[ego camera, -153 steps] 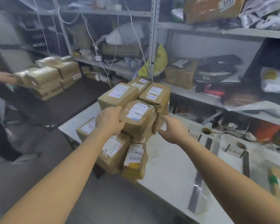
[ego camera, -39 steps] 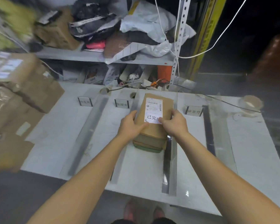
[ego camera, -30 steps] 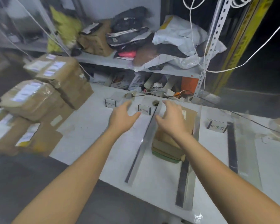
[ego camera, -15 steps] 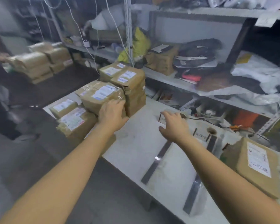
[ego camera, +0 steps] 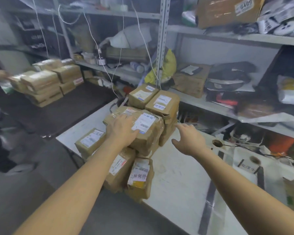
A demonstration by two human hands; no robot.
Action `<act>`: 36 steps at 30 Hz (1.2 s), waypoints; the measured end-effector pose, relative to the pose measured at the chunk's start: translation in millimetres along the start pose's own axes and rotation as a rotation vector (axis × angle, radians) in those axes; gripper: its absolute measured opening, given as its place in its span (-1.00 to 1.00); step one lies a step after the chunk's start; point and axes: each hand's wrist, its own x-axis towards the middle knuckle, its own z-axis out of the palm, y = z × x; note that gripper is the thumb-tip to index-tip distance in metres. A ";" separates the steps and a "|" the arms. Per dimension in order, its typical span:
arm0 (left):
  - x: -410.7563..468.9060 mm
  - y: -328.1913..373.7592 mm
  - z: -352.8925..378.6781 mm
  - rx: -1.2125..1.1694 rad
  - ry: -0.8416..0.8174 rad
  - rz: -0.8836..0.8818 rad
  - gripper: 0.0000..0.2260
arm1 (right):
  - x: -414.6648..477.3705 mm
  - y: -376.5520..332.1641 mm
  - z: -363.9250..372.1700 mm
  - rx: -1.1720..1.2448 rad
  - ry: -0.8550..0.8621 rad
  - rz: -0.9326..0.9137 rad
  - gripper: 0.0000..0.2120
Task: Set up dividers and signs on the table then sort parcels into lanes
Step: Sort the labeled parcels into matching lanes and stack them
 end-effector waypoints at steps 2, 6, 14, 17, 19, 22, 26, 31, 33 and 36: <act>22.4 -12.1 2.3 0.013 -0.019 0.017 -0.48 | 25.7 -6.8 3.0 0.011 0.007 0.007 -0.57; 69.1 -25.7 8.8 0.004 -0.032 0.035 -0.53 | 79.6 -10.1 9.8 0.056 0.049 0.071 -0.55; 164.7 -27.1 53.0 -0.427 -0.237 -0.025 -0.36 | 156.5 12.7 29.9 0.321 0.068 0.297 -0.45; 191.4 -17.4 73.1 -0.635 -0.315 -0.052 -0.62 | 174.9 15.0 42.4 0.457 0.084 0.396 -0.42; 209.1 -11.8 85.9 -0.695 -0.331 -0.050 -0.84 | 185.0 12.5 51.2 0.584 0.085 0.478 -0.35; 233.8 -7.0 106.0 -0.722 -0.427 -0.054 -0.82 | 200.3 5.0 61.5 0.736 0.079 0.602 -0.27; 251.8 -3.1 128.9 -0.774 -0.500 -0.042 -0.76 | 213.2 -6.4 72.3 0.847 0.121 0.703 -0.32; 260.7 -0.3 137.5 -0.801 -0.424 0.022 -0.65 | 217.0 -10.9 73.2 0.874 0.227 0.746 -0.23; 262.2 1.1 134.0 -0.853 -0.408 0.051 -0.63 | 216.0 -11.7 65.8 0.880 0.268 0.765 -0.20; 262.9 6.0 125.1 -0.941 -0.397 0.095 -0.73 | 206.3 -13.3 53.4 0.914 0.331 0.764 -0.22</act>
